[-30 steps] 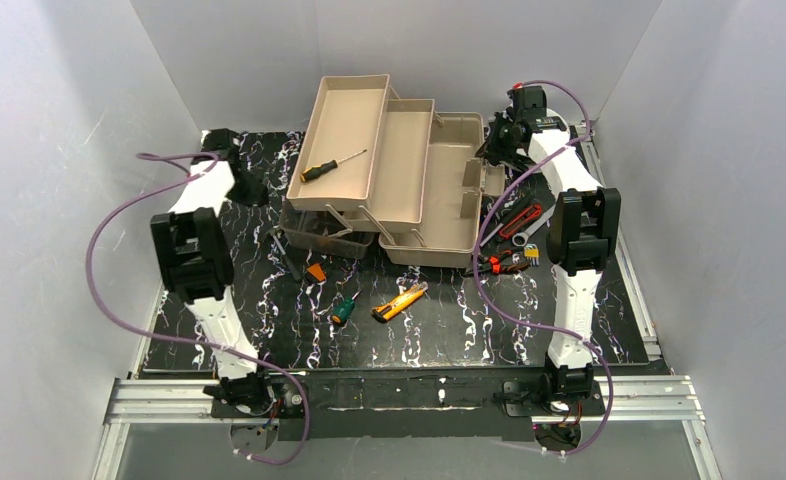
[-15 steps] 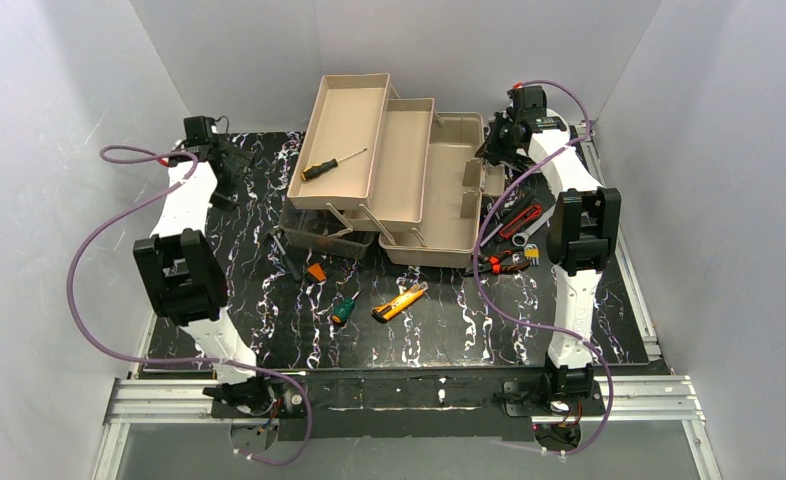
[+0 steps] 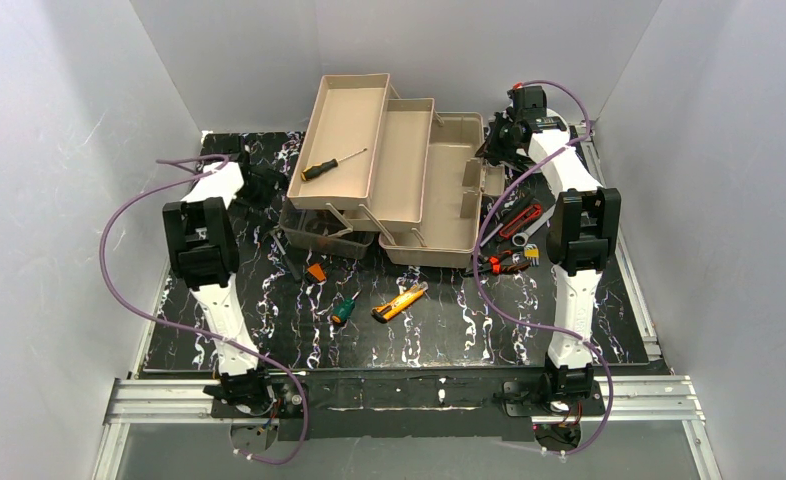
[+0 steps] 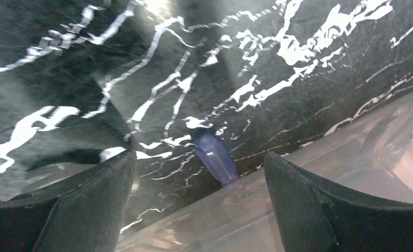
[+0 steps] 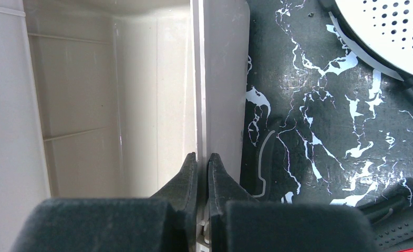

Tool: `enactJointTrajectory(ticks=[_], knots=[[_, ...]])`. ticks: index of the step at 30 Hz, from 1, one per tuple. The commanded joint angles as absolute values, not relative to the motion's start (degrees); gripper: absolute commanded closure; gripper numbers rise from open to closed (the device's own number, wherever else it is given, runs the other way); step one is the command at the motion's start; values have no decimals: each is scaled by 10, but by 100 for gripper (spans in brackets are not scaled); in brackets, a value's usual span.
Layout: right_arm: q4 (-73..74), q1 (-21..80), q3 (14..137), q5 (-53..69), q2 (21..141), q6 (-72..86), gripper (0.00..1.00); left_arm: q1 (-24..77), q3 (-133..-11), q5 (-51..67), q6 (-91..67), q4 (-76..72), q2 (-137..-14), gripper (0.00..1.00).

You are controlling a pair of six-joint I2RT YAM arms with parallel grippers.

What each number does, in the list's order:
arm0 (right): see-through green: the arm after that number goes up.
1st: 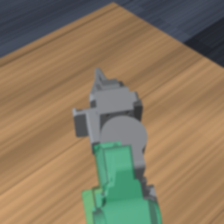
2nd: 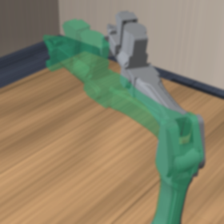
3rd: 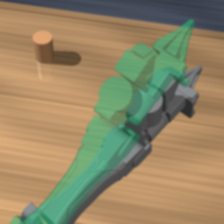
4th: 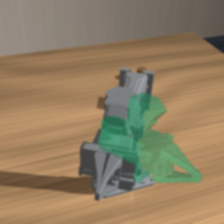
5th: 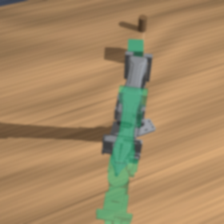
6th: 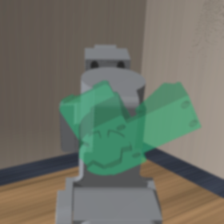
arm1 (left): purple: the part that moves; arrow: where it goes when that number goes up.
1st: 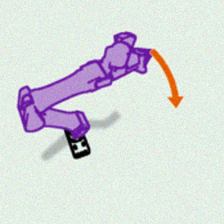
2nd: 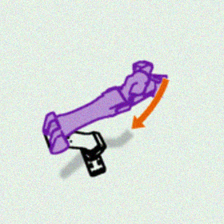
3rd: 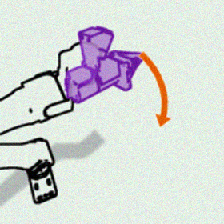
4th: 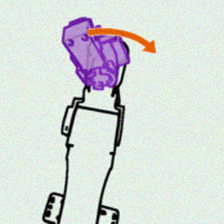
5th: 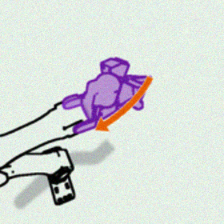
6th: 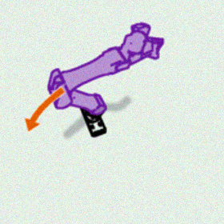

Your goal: Pack the tool kit

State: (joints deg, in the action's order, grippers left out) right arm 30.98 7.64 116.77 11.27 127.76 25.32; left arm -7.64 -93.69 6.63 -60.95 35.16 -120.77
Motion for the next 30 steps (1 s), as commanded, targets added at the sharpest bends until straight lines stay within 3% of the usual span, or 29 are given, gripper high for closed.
enactJointTrajectory(ticks=[1, 12, 20, 22, 25, 28, 30], knots=[[251, 80, 1190, 170, 1248, 301, 99, -57, -978, 71, -615, 352, -1208, 10], [248, 81, 1188, 171, 1248, 306, 99, -36, -930, 105, -759, 320, -1244, 12], [242, 81, 1184, 171, 1246, 312, 99, -36, -906, 64, -848, 325, -1264, 23], [241, 81, 1185, 172, 1246, 312, 99, -37, -922, 50, -844, 349, -1278, 36], [236, 81, 1181, 172, 1242, 313, 99, -43, -968, 30, -838, 413, -1308, 47], [231, 81, 1178, 173, 1239, 314, 99, -59, -977, 35, -830, 423, -1323, 80], [231, 81, 1178, 174, 1238, 314, 99, -72, -973, 29, -818, 424, -1321, 89]])
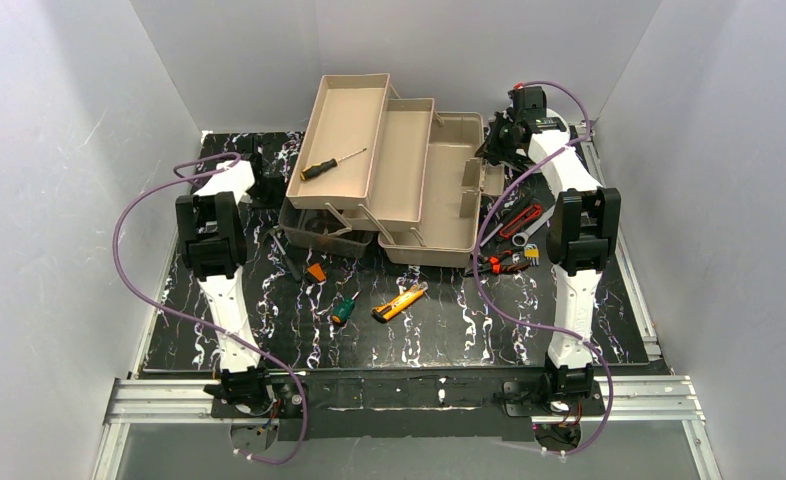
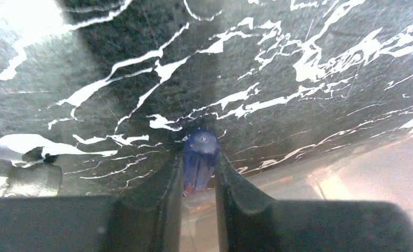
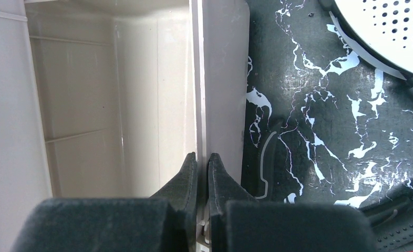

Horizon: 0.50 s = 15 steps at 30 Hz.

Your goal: Pack the tool kit

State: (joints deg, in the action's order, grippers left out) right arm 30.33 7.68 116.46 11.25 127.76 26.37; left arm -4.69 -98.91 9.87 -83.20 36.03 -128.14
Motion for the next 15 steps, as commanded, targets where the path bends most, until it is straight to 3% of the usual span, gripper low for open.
enactJointTrajectory(ticks=[1, 15], knots=[[230, 81, 1178, 174, 1238, 313, 99, -80, -972, 23, -807, 425, -1318, 89], [237, 80, 1177, 160, 1232, 311, 99, -160, -963, -133, -674, 469, -1173, 91]])
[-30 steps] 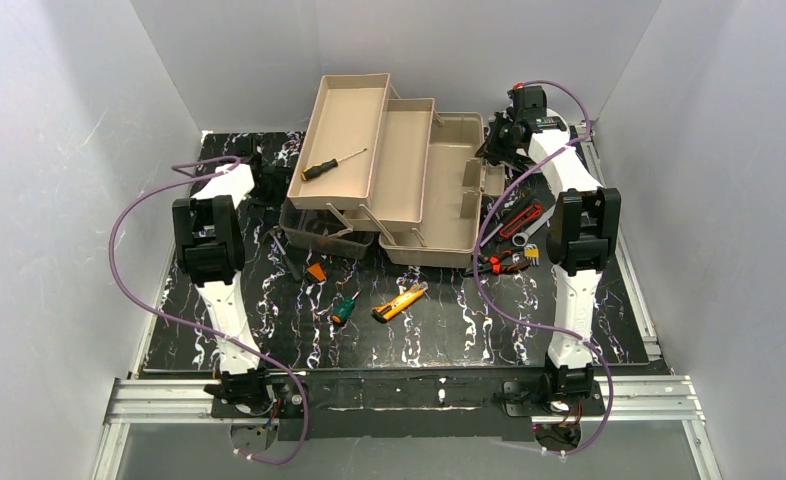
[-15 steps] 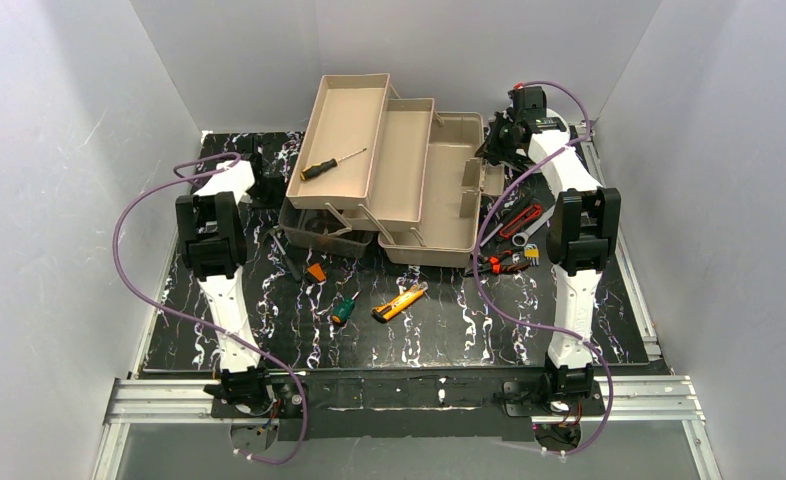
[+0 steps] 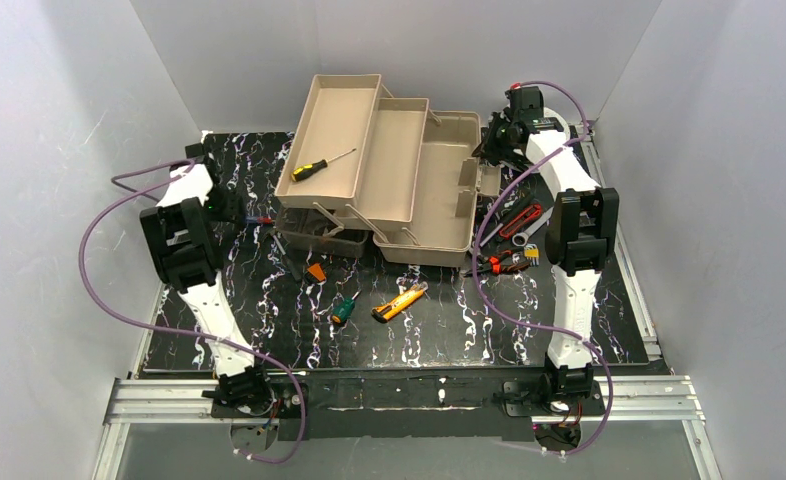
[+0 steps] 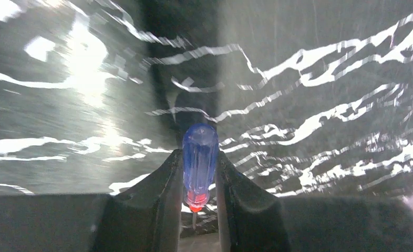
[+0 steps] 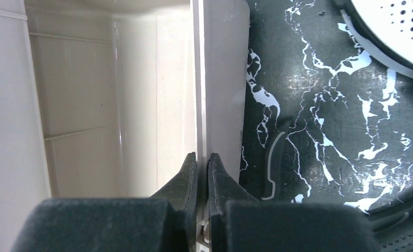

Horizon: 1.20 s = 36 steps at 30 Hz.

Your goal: Pack the tool kit

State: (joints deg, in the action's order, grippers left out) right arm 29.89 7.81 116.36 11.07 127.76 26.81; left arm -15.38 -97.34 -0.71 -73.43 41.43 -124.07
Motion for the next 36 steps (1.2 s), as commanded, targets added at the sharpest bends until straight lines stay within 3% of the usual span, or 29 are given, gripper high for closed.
enactJointTrajectory(ticks=[1, 5, 17, 25, 31, 36], knots=[[238, 80, 1176, 161, 1232, 311, 99, -160, -960, -136, -667, 464, -1161, 92], [240, 82, 1178, 170, 1235, 315, 99, -158, -954, -138, -629, 446, -1117, 100], [246, 85, 1177, 166, 1232, 310, 99, -147, -987, -134, -484, 416, -949, 100], [243, 90, 1176, 170, 1229, 310, 99, -126, -952, -170, -432, 341, -768, 100], [231, 94, 1177, 197, 1233, 309, 99, -115, -886, -35, -484, 190, -712, 100], [228, 110, 1192, 223, 1247, 318, 99, 0, -911, 34, -485, 135, -763, 100]])
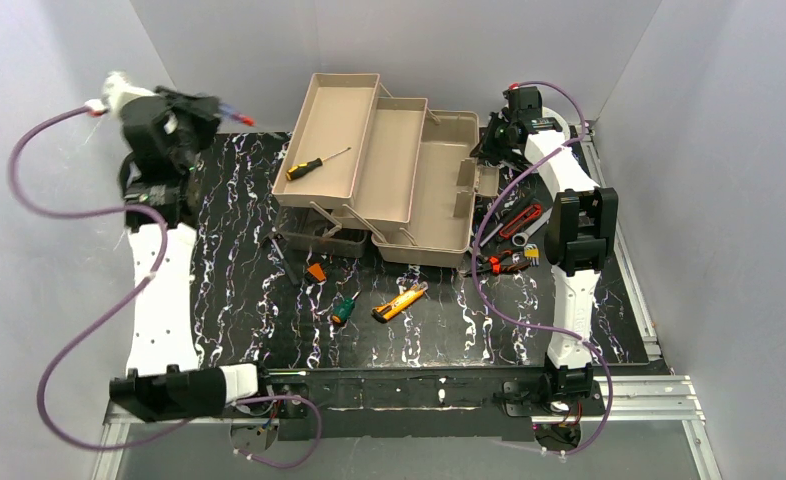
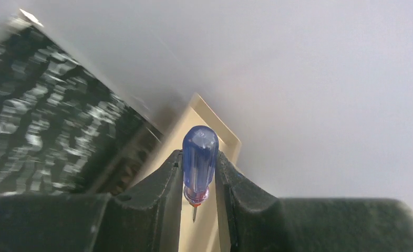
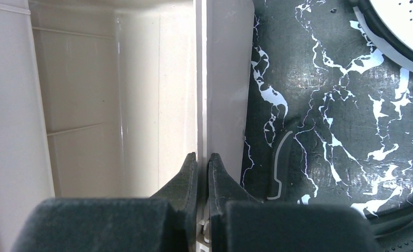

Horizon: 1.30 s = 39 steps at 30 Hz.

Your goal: Pack the tool kit

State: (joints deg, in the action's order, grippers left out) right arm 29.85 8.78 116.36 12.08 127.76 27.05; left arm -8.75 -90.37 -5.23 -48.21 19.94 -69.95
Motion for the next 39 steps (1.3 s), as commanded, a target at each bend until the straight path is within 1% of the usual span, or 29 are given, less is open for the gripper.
enactJointTrajectory(ticks=[1, 4, 7, 11, 15, 16, 18, 19, 22, 30, 31, 32, 33, 34, 35, 39], knots=[[227, 115, 1193, 221, 1248, 319, 99, 24, -924, 38, -476, 134, -777, 100], [219, 132, 1183, 217, 1246, 326, 99, 60, -957, 53, -469, 134, -819, 100], [196, 147, 1159, 211, 1238, 337, 99, 87, -972, 11, -468, 161, -843, 100], [163, 162, 1131, 208, 1227, 350, 99, 118, -986, 8, -446, 155, -881, 100], [155, 166, 1127, 208, 1221, 351, 99, 158, -1044, -41, -390, 197, -929, 100], [153, 166, 1126, 209, 1218, 350, 94, 169, -1058, -54, -376, 209, -940, 100], [149, 166, 1119, 209, 1211, 346, 78, 185, -1085, -70, -347, 228, -958, 100], [146, 166, 1115, 204, 1207, 343, 74, 193, -1097, -84, -333, 239, -967, 100], [149, 164, 1109, 184, 1194, 332, 67, 214, -1127, -123, -294, 271, -991, 100], [165, 150, 1088, 154, 1146, 317, 57, 245, -1210, -194, -236, 374, -1056, 99], [166, 148, 1082, 148, 1137, 315, 53, 246, -1214, -193, -233, 382, -1060, 95], [166, 147, 1074, 142, 1127, 312, 46, 247, -1214, -188, -232, 389, -1065, 83], [167, 147, 1066, 136, 1118, 309, 36, 247, -1215, -182, -233, 393, -1067, 74], [166, 147, 1055, 129, 1106, 307, 31, 248, -1216, -174, -234, 396, -1069, 65], [162, 147, 1043, 125, 1094, 306, 28, 249, -1218, -166, -234, 399, -1071, 55], [148, 149, 983, 120, 1041, 305, 26, 254, -1227, -135, -202, 399, -1060, 11]])
